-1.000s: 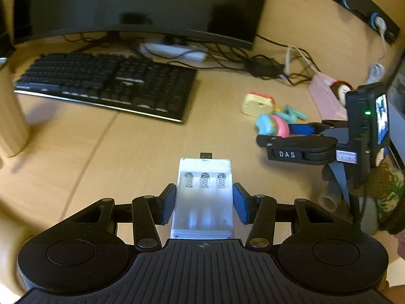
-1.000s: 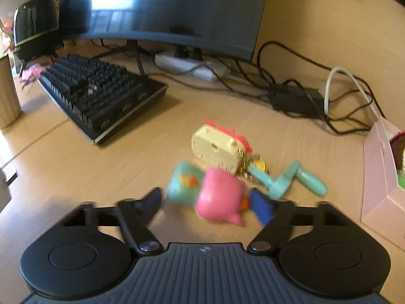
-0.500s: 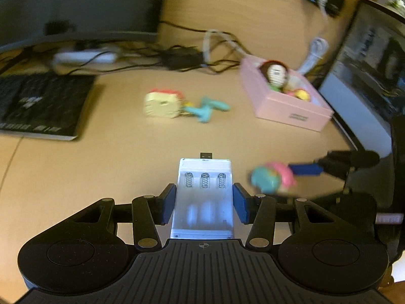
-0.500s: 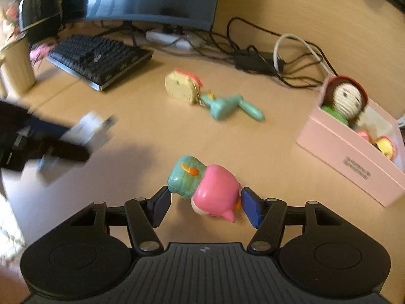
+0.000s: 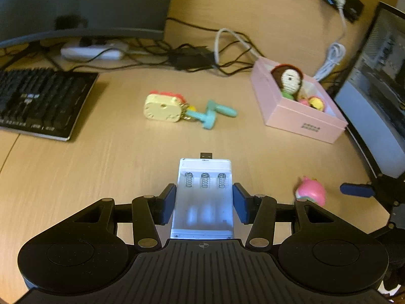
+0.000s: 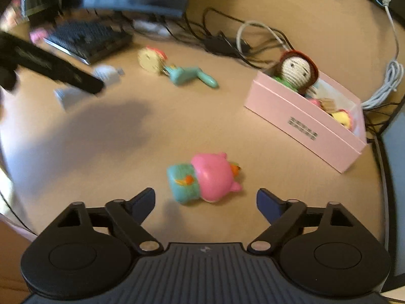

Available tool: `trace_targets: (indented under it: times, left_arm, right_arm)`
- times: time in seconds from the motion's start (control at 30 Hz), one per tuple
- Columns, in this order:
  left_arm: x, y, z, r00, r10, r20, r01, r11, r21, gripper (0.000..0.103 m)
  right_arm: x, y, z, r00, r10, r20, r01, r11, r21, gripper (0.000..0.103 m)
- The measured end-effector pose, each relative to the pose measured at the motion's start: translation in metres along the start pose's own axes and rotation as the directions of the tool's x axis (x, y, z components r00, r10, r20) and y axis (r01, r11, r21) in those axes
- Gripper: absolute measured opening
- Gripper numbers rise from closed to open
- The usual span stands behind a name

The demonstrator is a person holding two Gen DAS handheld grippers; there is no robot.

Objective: Organize objects
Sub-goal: 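Grasp the pink pig keychain toy with the right tool while the left tool carries the charger, then drop the charger into the pink box with the left tool while the right tool carries the pig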

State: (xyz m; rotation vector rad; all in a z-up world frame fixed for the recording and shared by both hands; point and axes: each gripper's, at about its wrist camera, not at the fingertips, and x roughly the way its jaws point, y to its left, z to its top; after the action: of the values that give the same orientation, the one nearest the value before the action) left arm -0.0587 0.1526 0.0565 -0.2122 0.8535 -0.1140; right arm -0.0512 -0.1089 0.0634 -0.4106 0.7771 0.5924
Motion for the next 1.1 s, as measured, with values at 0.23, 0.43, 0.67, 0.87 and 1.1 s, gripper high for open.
trace_targets:
  times: [0.23,0.43,0.67,0.87,1.1]
  left_arm:
    - [0.0,-0.009,-0.009,0.999,0.005,-0.031,-0.003,0.998,0.062,0.053]
    - [0.01,-0.023,-0.014,0.996,0.024,-0.081,-0.017,0.996,0.09,0.053]
    - [0.023,-0.051,-0.01,0.994,-0.004,-0.108,0.018,0.991,0.136,0.053]
    - [0.031,-0.083,0.013,0.991,-0.087,-0.101,0.104,0.977,0.186,0.053]
    - [0.047,-0.161,0.098,0.978,-0.199,0.055,0.177,0.945,0.276,0.053]
  right_arm:
    - [0.024,0.003,0.011,1.0,-0.026,-0.001,0.026,0.997,-0.07,0.088]
    - [0.04,-0.013,0.017,0.999,0.02,-0.031,-0.02,1.0,0.018,0.087]
    - [0.028,-0.024,0.015,0.998,0.055,-0.005,-0.054,0.996,0.073,0.066]
    - [-0.013,-0.049,0.002,0.998,0.011,0.06,-0.02,0.989,0.145,0.065]
    - [-0.053,-0.089,-0.024,0.988,-0.095,0.126,0.055,0.957,0.285,0.065]
